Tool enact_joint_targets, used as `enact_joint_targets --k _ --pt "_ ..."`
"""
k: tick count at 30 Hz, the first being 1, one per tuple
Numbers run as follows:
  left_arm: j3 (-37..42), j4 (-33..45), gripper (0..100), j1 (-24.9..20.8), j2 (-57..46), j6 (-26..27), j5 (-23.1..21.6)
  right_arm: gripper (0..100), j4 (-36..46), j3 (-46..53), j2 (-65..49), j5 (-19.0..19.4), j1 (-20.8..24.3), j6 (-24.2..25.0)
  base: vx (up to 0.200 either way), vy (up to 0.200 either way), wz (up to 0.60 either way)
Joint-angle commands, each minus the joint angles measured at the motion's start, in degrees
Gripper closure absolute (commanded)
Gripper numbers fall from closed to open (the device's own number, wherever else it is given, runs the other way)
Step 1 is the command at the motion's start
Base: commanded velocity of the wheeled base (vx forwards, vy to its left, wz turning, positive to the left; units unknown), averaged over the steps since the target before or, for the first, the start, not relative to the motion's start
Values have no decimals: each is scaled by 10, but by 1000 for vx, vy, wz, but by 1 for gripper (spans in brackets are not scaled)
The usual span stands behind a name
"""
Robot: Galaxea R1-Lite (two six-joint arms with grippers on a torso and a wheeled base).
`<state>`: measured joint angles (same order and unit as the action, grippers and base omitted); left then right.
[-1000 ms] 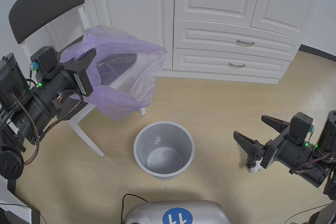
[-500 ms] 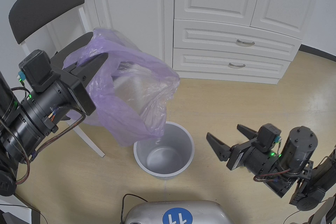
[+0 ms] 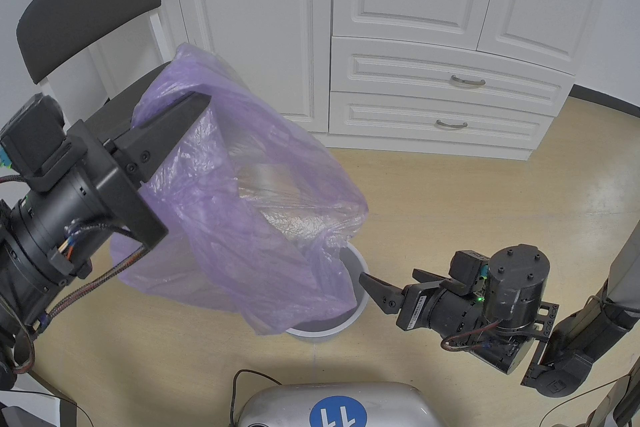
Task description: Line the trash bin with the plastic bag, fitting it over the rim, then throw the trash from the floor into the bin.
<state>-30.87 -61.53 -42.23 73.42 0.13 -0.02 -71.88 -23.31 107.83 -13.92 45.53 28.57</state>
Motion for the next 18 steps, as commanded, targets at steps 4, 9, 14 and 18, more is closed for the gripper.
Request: enact_joint_targets --k 4,9,14,18 --pt "15 1 100 -33 -43 1 -2 0 109 -58 -40 23 -20 55 0 0 0" --pt "24 3 100 -66 -72 2 -5 0 155 -92 -40 28 -31 101 0 0 0" --pt "27 4 100 -86 -91 3 -5 0 150 -86 -43 43 -33 112 0 0 0" --pt "27 7 100 -122 -124 6 -6 0 151 -82 -40 55 -29 112 0 0 0"
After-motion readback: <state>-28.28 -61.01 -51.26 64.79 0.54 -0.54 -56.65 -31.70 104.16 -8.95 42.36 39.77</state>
